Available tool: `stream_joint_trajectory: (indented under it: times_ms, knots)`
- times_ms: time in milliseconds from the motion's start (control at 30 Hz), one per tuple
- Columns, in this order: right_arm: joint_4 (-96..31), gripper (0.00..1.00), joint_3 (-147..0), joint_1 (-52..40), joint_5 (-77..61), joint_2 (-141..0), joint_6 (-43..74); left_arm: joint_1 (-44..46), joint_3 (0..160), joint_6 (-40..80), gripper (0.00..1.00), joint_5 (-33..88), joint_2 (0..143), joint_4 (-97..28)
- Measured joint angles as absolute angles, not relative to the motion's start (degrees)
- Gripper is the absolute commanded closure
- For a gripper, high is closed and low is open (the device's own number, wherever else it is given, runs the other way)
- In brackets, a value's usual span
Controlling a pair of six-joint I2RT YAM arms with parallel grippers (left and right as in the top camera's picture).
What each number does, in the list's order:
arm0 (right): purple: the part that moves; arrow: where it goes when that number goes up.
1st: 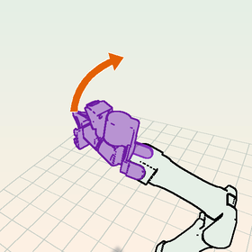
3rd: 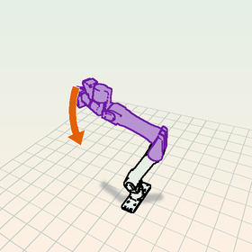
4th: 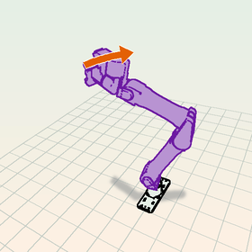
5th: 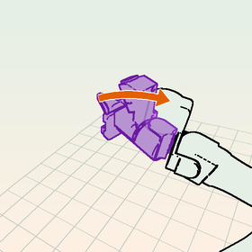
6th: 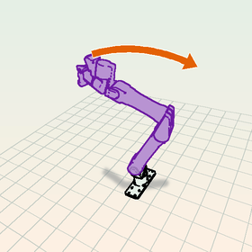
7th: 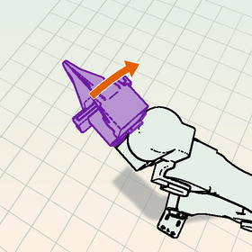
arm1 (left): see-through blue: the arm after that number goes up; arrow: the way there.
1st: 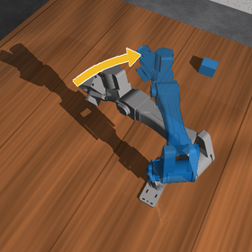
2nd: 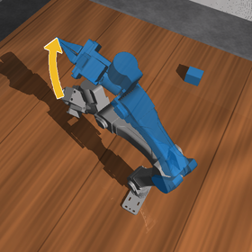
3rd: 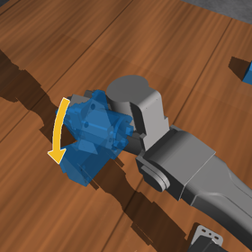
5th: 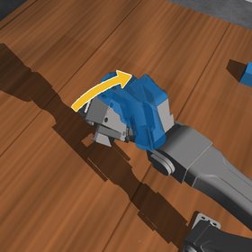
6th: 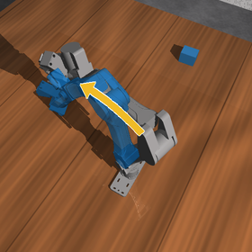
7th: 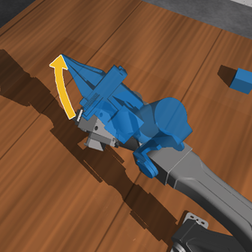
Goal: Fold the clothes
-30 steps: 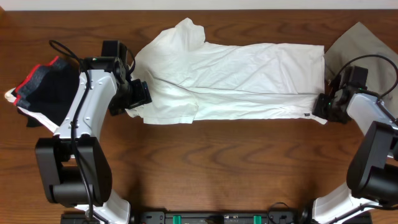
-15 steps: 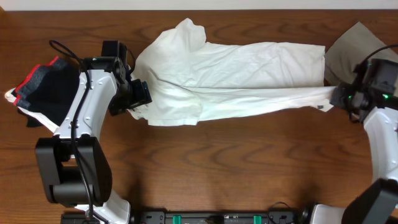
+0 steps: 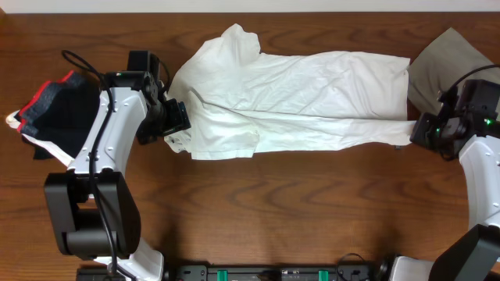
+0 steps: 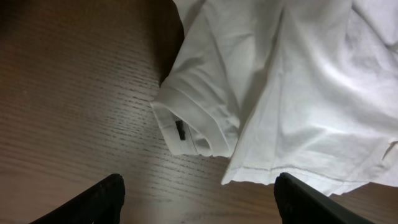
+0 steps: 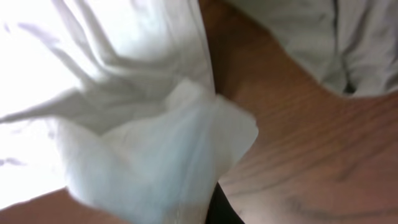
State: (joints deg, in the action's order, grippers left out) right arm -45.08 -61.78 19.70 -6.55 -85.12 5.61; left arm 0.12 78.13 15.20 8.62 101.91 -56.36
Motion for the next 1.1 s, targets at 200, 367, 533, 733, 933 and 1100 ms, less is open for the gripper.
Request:
stream_joint_trajectory:
  times_ms: [200,367,533,733,933,1100]
  knots:
    - [-47.5,0.96,-61.8,19.7,-7.1,-85.1,5.6,0.1,78.1,15.2,0.21,8.6,101.9,-56.3]
    - [-47.5,0.97,-61.8,19.7,-7.2,-85.1,5.6,0.1,78.1,15.2,0.21,8.6,101.9,-56.3]
    - [-47.5,0.97,-61.8,19.7,-7.3,-85.1,5.6,0.1,78.1,15.2,0.21,8.9,101.9,-56.3]
    - [-47.9,0.98,-61.8,19.7,-7.3,-85.1,5.6,0.1,78.1,15.2,0.23,10.0,101.9,-54.8]
    - [-48.2,0.98,-61.8,19.7,-7.3,-85.1,5.6,0.1,78.1,15.2,0.31,11.5,101.9,-49.1]
    - [-48.2,0.98,-61.8,19.7,-7.3,-85.1,5.6,0.2,78.1,15.3,0.38,13.6,101.9,-45.5]
